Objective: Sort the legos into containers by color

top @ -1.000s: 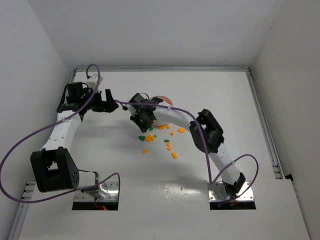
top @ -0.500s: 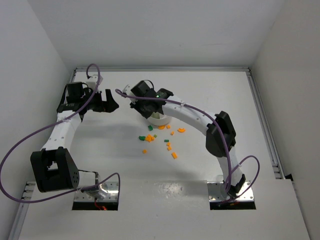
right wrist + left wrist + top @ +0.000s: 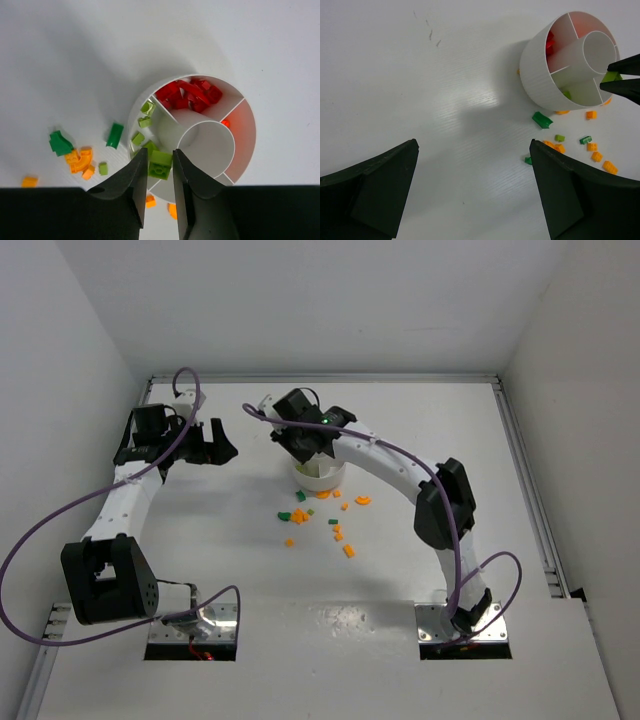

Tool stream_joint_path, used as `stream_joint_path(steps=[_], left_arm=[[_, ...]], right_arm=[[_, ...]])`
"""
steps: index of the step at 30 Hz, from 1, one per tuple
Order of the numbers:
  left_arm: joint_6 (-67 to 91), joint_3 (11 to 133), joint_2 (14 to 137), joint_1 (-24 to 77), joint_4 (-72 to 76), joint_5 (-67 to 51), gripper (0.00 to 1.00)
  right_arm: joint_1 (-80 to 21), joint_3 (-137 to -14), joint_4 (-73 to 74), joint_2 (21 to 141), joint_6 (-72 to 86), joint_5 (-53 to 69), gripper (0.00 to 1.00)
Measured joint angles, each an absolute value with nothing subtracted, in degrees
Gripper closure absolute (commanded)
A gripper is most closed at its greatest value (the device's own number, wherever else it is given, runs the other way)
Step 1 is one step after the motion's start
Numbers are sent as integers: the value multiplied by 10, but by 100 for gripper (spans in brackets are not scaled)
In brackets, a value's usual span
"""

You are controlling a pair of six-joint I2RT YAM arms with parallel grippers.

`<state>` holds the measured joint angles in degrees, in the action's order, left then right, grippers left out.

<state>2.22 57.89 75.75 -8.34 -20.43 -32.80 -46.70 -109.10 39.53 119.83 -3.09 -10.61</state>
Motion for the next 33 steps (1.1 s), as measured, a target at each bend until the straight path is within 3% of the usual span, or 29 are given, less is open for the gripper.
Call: stream_joint_path(steps=[8,13,17,23,33], left_arm=[[22,579,757,-83,-204,-328,0],[22,579,757,-83,-204,-328,0],[22,579,758,-83,-203,-328,0],[22,579,758,-83,-201,-331,0],[22,579,758,-83,-201,-344,0]], right_arm=[[-465,-1091,395,1198,-33,-105,65],[-463,-1085,393,1196,-36,-87,87],[-467,-958,371,1130,-47,-43,91],[-482,-748,385,1017,-82,24,82],[-482,-702,336,1047,-105,36,79]])
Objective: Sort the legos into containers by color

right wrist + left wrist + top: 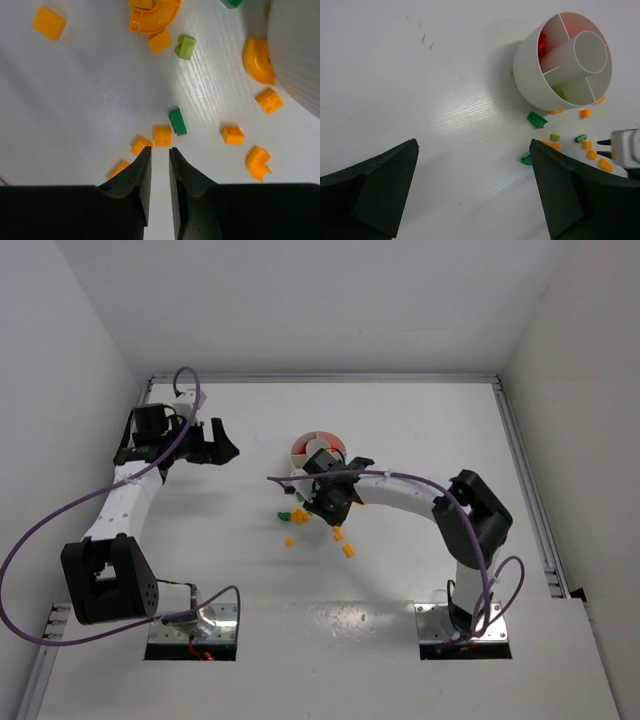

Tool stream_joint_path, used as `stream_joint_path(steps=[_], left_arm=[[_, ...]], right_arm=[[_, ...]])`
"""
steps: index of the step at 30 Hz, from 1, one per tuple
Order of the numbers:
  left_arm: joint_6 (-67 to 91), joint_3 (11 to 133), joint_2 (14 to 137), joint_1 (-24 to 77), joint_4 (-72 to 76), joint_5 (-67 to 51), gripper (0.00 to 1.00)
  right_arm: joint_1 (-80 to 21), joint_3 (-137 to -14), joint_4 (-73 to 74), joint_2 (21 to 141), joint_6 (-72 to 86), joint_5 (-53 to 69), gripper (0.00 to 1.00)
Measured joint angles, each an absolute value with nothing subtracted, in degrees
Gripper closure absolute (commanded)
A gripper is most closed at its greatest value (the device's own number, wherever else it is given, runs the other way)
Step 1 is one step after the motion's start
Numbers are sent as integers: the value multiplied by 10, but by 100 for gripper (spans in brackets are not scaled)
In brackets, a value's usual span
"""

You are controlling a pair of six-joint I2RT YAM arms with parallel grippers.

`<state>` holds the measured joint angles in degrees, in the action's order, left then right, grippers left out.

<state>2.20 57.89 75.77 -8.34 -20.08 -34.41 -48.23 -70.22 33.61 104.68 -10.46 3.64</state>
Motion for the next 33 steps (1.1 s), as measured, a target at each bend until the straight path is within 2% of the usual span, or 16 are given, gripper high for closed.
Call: stream_joint_path(steps=[11,33], left_arm=[[22,579,758,-83,-201,-347,0],[20,579,758,-83,-201,-347,0]], right_arm=[[-482,-752,317,1144,-105,33,69],[-482,-882,322,1241,-105,29,70]])
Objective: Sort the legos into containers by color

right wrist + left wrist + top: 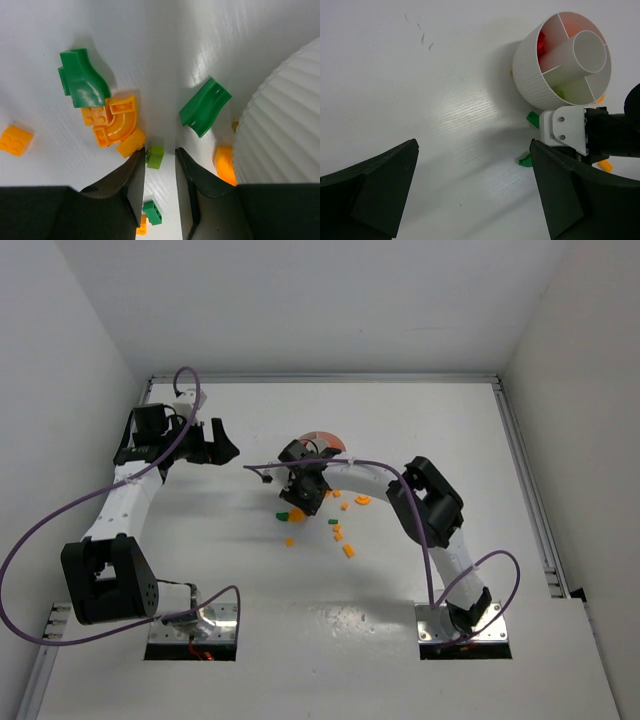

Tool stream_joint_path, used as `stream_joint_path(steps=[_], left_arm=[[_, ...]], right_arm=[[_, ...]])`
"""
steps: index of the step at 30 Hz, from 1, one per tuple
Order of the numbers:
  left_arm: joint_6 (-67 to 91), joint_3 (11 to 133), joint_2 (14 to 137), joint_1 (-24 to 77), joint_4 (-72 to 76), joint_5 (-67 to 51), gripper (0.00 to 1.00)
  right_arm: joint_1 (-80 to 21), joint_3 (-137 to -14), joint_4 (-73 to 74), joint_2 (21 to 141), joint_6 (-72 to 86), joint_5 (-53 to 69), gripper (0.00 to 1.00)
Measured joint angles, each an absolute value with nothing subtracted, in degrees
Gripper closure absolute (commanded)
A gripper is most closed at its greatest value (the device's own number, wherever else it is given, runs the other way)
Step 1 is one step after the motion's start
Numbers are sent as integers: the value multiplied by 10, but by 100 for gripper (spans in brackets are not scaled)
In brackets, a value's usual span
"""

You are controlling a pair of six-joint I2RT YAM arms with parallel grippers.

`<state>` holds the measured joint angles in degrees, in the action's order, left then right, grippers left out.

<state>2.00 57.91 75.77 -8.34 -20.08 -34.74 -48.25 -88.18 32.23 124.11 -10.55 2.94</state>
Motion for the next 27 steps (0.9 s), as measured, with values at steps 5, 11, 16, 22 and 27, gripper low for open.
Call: stream_joint_path(steps=[5,11,16,22,27], left_arm=[[20,579,758,-83,-201,-347,0],[20,579,758,-83,-201,-347,0],[19,579,758,-83,-201,-347,0],[18,579,758,-83,-201,-347,0],[18,579,758,-83,-201,-350,0]], right_arm=[[-482,-886,322,1244,-106,30,78],[-482,-886,322,1244,-106,30,94],[-482,-885,327,1240,-106,34,98],[-486,-900,374,1195,-99,55,99],[-488,-965,380,1149,-91,57,100]])
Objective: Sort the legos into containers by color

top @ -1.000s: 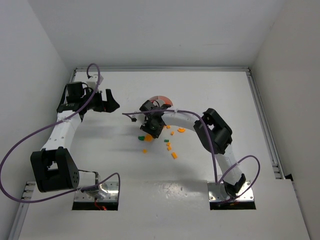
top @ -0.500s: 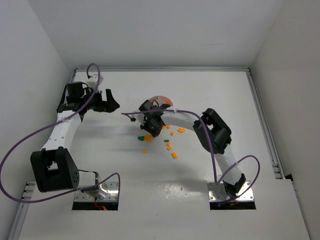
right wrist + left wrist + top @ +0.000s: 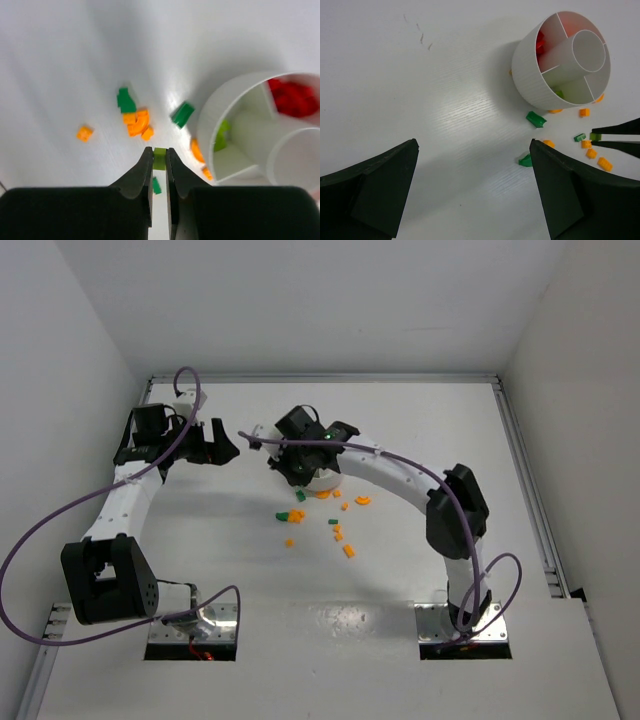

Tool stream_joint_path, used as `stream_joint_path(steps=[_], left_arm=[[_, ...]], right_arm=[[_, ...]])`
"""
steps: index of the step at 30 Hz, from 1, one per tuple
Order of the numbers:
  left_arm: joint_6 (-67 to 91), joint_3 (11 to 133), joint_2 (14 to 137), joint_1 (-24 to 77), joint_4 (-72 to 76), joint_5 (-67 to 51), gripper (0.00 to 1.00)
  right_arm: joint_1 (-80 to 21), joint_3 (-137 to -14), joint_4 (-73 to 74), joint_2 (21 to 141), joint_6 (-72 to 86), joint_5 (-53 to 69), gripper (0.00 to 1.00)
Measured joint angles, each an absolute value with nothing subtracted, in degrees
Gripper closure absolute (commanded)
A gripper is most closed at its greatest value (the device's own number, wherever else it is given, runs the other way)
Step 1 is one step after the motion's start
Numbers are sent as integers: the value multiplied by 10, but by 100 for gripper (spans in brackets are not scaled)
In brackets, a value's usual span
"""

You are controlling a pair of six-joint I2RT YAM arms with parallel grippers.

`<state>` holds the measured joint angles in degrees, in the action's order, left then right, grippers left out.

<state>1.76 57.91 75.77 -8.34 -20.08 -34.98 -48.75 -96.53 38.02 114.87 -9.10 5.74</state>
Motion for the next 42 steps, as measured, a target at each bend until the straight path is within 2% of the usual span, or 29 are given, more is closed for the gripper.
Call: stream_joint_path(steps=[5,14,16,20,21,24,29,33,34,37,42], left_arm=[[19,579,758,-83,-201,-352,0],[20,579,758,-83,-200,-352,0],[20,579,758,-83,-200,-351,0],[20,579,758,-83,-200,-352,0],[20,579,758,-83,-200,-352,0],[11,579,758,-83,-201,-361,0],[-33,575,755,-83,-214,-397,0],[-96,552,739,-83,-245,-449,10],[-113,543,733,-83,-253,-462,16],[-169,511,705,-69,-283,-492,25],[-265,447,663,27,-315,-499,28]], right_arm=[[-483,-1018,380,1140,-94,19,100],[-474,-1027,388,1163,-105,-44,100],[-472,-1029,391,1169,-106,-51,96],[-467,-1032,392,1178,-106,-60,74],[-467,-1034,392,1180,-107,-62,72],[-466,-1037,393,1183,-108,-65,67],[-462,-1047,393,1185,-107,-69,67],[-454,-1046,391,1183,-89,-68,67],[-449,-1041,387,1178,-80,-68,67],[-424,-988,379,1134,-52,-65,67],[-344,-917,375,1053,-23,-60,67]])
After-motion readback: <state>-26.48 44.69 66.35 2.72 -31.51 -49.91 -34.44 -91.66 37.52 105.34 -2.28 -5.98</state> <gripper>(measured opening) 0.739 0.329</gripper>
